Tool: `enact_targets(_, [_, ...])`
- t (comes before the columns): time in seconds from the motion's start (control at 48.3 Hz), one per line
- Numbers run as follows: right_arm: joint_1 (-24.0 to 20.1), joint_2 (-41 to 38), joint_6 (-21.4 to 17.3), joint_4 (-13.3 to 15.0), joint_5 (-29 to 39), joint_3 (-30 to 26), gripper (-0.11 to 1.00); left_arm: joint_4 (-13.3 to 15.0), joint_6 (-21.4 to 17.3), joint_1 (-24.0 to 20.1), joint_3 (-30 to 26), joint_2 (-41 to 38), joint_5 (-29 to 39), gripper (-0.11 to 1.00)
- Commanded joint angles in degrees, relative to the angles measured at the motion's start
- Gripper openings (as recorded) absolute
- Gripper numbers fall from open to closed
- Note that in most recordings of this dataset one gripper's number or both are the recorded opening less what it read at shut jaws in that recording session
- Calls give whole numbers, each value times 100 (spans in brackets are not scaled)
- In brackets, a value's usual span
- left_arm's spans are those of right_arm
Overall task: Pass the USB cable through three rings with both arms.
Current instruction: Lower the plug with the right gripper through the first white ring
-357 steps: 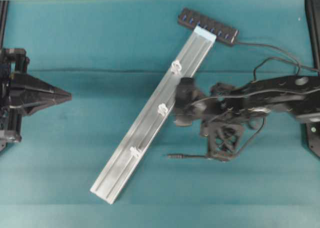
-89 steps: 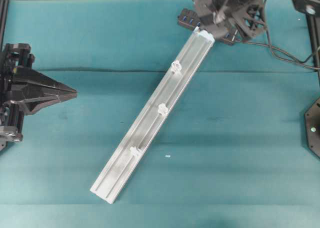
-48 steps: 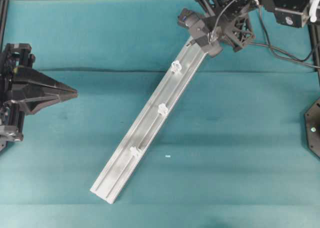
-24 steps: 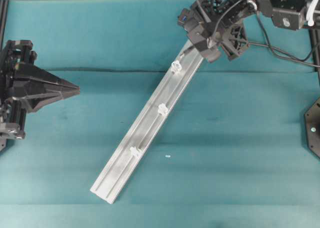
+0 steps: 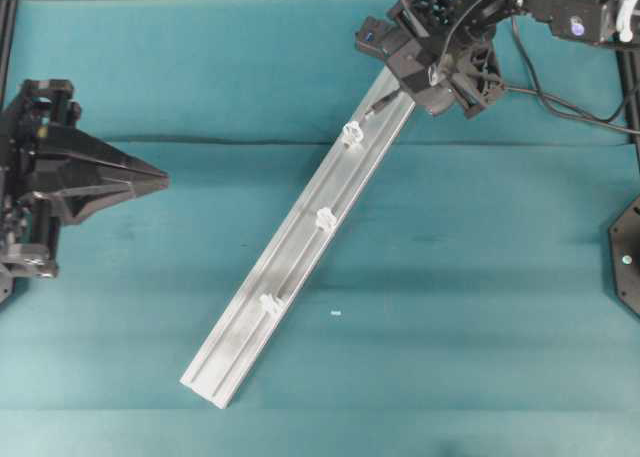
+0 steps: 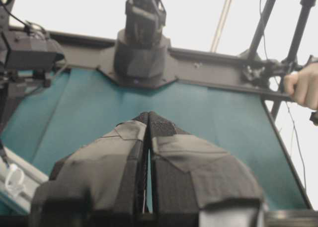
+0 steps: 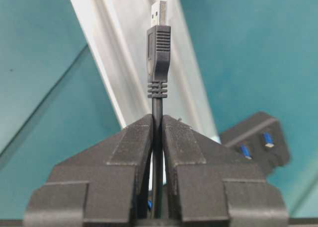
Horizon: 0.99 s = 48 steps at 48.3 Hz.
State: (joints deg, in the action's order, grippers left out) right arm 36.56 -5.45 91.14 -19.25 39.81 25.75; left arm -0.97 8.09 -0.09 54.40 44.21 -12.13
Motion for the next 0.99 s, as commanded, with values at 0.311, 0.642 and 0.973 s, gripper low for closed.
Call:
enact_targets(0.311, [-70,-97,79,-202,-26,0,10,-9,-9,-44,-193,-26,-26,-1])
enact_targets(0.642, [-123,-123,360,-624,-62,0,10,-9,-9,-53,-193,-53,-26,-1])
enact_targets(0.973, [-220,-246,396,-932,-185,-26,10,-9,-9,-53,-193,-79,-18,-1])
